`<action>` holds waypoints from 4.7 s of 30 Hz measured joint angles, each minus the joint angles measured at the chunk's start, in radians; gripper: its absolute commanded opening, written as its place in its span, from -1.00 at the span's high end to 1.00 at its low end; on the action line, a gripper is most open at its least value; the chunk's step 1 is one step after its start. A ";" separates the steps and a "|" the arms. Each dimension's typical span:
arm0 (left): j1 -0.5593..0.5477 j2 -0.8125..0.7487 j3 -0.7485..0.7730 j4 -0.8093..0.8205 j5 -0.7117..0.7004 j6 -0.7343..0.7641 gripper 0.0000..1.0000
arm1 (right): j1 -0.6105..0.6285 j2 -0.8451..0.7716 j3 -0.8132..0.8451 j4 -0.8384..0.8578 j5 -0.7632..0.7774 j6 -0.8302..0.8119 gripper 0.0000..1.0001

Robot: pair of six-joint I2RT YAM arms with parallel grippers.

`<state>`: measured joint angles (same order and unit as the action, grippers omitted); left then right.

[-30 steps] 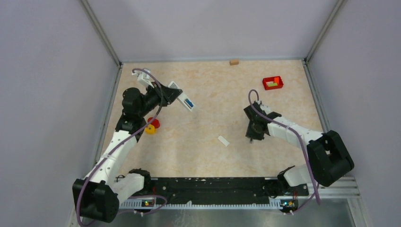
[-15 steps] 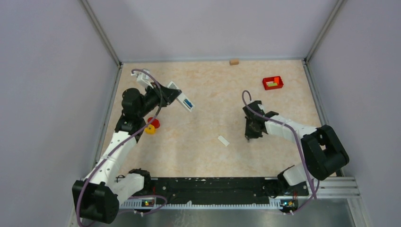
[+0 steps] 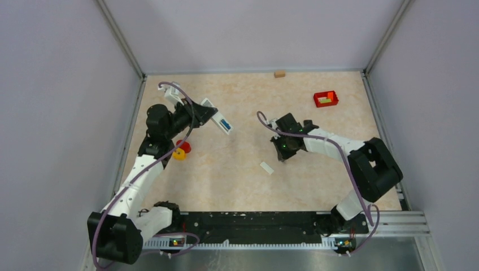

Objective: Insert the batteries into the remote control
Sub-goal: Adjust the battery at the center of the board.

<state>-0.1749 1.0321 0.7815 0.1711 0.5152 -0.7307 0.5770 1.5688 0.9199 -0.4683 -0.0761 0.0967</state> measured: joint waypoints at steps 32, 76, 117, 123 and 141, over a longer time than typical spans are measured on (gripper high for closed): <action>0.032 0.005 0.000 -0.040 -0.010 -0.019 0.72 | 0.060 -0.134 -0.100 0.035 0.098 0.775 -0.15; 0.032 -0.008 0.000 -0.024 0.059 -0.020 0.77 | 0.024 -0.163 -0.258 0.089 0.272 1.633 0.06; 0.032 -0.008 0.000 -0.074 0.032 0.000 0.81 | -0.024 0.039 -0.020 -0.090 0.289 1.400 1.00; 0.031 0.047 0.000 -0.035 0.113 -0.031 0.85 | -0.024 -0.019 -0.020 -0.158 0.403 1.234 1.00; -0.141 0.261 0.020 0.004 0.187 -0.107 0.88 | -0.025 -0.002 -0.002 -0.190 0.343 0.834 1.00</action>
<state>-0.3157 1.2926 0.8017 0.1753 0.7017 -0.8379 0.5522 1.5673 0.9184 -0.6582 0.2668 0.9302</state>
